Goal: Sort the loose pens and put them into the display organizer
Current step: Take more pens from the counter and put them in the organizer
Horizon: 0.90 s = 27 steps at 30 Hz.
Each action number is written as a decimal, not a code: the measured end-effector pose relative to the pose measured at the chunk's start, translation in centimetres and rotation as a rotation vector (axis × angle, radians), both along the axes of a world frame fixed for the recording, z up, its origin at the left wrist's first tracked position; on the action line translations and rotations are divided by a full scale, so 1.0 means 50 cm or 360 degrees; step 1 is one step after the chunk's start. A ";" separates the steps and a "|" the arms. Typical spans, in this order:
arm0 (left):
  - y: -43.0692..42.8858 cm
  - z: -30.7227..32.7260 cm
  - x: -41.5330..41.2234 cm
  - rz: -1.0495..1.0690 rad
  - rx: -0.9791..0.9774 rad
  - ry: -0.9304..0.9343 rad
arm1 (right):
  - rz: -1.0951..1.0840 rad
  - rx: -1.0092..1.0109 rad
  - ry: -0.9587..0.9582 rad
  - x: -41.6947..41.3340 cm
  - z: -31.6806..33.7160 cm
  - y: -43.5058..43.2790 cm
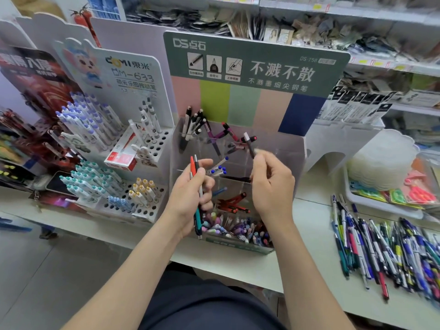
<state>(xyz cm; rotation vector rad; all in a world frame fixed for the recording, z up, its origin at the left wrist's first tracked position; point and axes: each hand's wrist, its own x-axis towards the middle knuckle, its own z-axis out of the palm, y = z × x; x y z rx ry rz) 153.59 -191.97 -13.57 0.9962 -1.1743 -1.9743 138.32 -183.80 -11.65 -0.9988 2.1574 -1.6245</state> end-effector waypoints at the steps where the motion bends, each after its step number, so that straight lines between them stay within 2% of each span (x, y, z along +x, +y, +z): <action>1: -0.001 -0.001 0.000 0.0010 0.0066 0.0032 | -0.0031 0.0110 0.0045 -0.009 -0.010 0.006; 4: 0.000 0.005 -0.001 0.0008 0.0249 0.0147 | -0.0147 0.0205 0.0088 -0.023 -0.021 0.020; 8: 0.008 0.016 -0.010 -0.0057 0.0350 0.0222 | -0.0406 -0.0258 0.0125 -0.027 -0.003 0.031; 10: 0.009 0.019 -0.019 -0.0053 0.0349 0.0235 | -0.0559 -0.0355 0.0272 -0.036 0.007 0.034; 13: 0.009 0.025 -0.037 -0.0069 0.0275 0.0187 | -0.0583 -0.0227 0.0469 -0.068 0.013 0.025; 18: 0.017 0.028 -0.056 -0.0167 0.0127 0.0121 | -0.0295 -0.0028 0.0591 -0.105 0.015 -0.017; 23: 0.019 0.024 -0.059 -0.0146 -0.0040 0.0049 | -0.0532 -0.0190 0.0682 -0.048 0.007 0.006; 25: 0.016 0.022 -0.058 -0.0065 -0.0147 0.0024 | -0.0296 -0.0181 0.0548 -0.012 0.013 0.021; 27: 0.012 0.025 -0.060 0.0035 -0.0163 0.0055 | 0.0179 0.0114 0.0091 0.019 0.026 0.021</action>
